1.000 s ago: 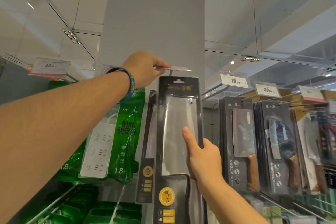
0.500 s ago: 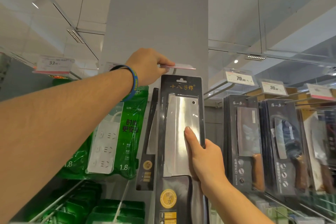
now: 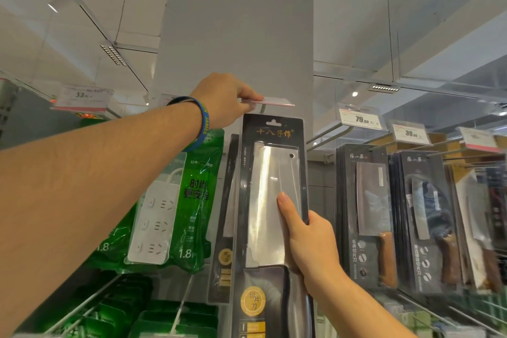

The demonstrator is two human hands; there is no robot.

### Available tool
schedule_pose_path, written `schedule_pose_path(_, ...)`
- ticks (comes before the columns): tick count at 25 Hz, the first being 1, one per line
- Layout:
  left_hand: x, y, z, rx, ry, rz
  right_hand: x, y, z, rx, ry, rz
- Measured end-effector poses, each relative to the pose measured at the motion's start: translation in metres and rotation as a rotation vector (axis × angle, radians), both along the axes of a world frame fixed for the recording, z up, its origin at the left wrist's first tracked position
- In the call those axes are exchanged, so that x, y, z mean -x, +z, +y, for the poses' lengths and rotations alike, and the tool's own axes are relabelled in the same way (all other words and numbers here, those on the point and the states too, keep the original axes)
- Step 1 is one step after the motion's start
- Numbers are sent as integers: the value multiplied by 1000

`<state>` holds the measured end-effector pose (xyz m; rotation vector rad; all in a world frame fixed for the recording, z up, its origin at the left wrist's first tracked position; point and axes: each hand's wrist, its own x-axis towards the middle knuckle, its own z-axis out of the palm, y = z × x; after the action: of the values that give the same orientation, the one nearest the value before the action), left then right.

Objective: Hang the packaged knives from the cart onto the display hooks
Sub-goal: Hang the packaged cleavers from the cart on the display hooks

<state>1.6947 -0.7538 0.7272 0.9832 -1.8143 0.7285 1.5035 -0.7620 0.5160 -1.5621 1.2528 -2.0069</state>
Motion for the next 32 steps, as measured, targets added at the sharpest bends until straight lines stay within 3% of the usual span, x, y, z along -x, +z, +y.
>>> schedule_pose_path(5, 1, 0, 5, -19, 21, -14, -3, -33, 2, -104, -146, 251)
schedule_pose_path(11, -2, 4, 2, 0, 1, -18, 6, 11, 4, 150, -183, 102)
schedule_pose_path(19, -2, 4, 1, 20, 11, -20, -13, -5, 3, -76, -106, 413)
schedule_pose_path(24, -3, 3, -2, 28, 17, -25, -2, 3, 12, 77, -137, 101)
schedule_pose_path(32, -2, 3, -1, 43, 22, -29, 3, 17, 3, 11, -97, 143)
